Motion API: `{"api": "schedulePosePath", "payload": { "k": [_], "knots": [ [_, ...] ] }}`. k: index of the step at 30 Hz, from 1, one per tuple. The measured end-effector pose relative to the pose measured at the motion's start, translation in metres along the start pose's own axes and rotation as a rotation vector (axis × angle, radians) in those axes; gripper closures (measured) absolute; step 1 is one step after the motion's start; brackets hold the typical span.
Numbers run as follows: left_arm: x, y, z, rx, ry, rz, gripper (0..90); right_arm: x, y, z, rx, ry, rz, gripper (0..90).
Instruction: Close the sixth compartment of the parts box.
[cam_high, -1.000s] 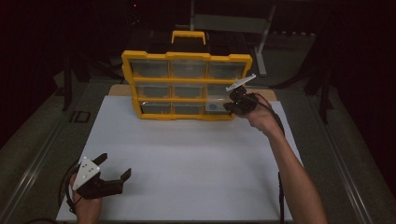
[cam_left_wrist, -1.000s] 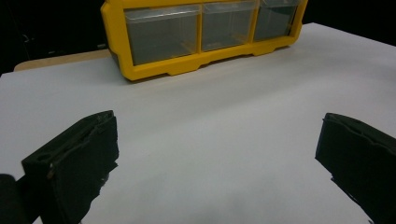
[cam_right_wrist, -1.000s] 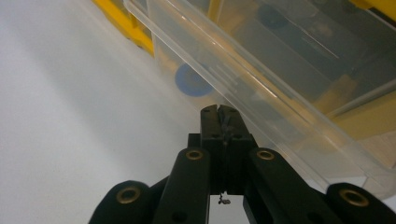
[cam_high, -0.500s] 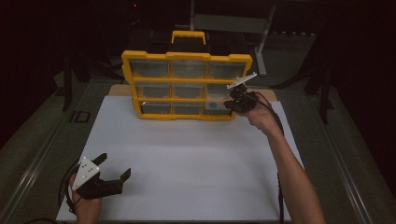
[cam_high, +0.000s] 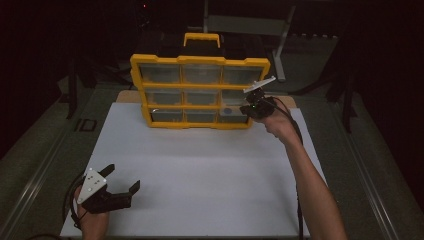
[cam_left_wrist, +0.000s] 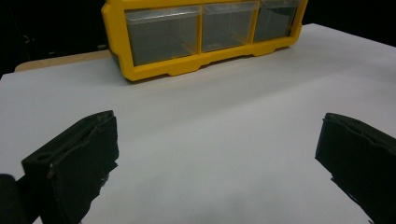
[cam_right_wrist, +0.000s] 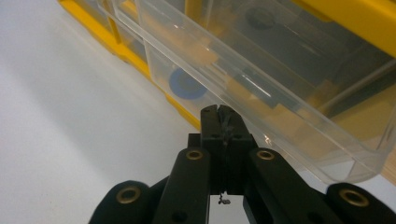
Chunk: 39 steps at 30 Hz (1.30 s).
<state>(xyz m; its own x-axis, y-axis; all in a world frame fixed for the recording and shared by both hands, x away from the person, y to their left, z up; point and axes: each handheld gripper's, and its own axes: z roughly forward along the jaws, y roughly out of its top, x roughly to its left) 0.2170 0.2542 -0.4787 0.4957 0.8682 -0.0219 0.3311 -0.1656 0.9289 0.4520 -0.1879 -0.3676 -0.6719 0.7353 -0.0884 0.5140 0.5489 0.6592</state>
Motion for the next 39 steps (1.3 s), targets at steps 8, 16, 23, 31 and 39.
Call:
{"api": "schedulePosePath", "payload": {
  "k": [8, 16, 23, 31, 39],
  "knots": [
    [-0.0001, 0.0, -0.0001, -0.002, -0.001, -0.001, 0.0, -0.0019, 0.0019, 0.0018, -0.007, -0.008, 0.01, 89.9],
    [-0.0003, 0.0, 0.0002, -0.001, -0.001, -0.002, 0.0, -0.0029, 0.0034, 0.0032, -0.011, -0.017, 0.018, 89.9],
    [-0.0006, -0.0001, 0.0008, -0.001, -0.002, -0.003, 0.0, -0.0044, 0.0047, 0.0046, -0.017, -0.021, 0.031, 89.9],
    [-0.0007, -0.0002, 0.0012, 0.001, -0.003, -0.002, 0.0, -0.006, 0.0067, 0.0064, -0.024, -0.029, 0.042, 89.9],
    [-0.0003, -0.0002, 0.0009, 0.0, -0.002, -0.002, 0.0, -0.0075, 0.0081, 0.0085, -0.027, -0.038, 0.051, 89.9]
  ]
}}
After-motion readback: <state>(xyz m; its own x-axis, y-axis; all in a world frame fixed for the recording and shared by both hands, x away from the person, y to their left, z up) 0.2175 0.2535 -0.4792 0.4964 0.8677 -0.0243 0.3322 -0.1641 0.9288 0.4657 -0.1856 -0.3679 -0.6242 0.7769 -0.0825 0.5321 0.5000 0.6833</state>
